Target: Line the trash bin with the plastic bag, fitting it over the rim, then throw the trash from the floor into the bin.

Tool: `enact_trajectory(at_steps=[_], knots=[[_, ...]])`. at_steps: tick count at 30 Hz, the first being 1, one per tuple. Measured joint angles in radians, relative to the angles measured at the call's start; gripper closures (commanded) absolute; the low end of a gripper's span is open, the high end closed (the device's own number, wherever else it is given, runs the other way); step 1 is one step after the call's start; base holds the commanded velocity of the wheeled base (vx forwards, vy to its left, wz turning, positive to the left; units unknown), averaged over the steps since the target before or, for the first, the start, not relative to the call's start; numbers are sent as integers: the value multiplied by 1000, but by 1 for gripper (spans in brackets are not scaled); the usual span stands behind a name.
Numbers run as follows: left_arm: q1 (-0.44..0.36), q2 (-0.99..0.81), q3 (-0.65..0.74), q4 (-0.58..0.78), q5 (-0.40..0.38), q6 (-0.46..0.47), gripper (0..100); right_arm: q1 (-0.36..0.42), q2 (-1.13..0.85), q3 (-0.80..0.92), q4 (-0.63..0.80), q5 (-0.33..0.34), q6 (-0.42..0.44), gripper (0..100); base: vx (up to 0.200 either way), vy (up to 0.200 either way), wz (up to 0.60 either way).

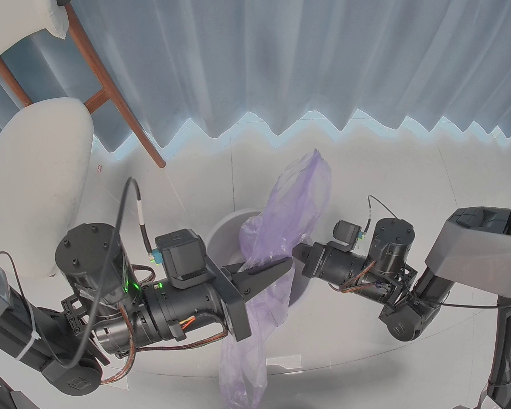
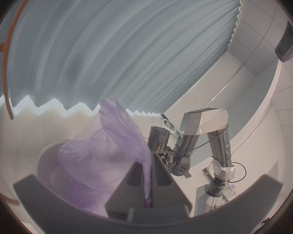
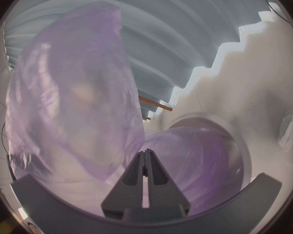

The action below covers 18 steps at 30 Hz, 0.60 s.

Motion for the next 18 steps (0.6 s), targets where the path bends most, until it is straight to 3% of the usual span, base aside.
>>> enact_trajectory(at_steps=[7, 18], knots=[[25, 12, -4, -10, -1, 0, 100, 63, 26, 40, -27, 2, 39, 100, 0, 0, 0], [85, 82, -18, -86, -10, -2, 100, 113, 103, 46, -40, -18, 25, 100, 0, 0, 0]])
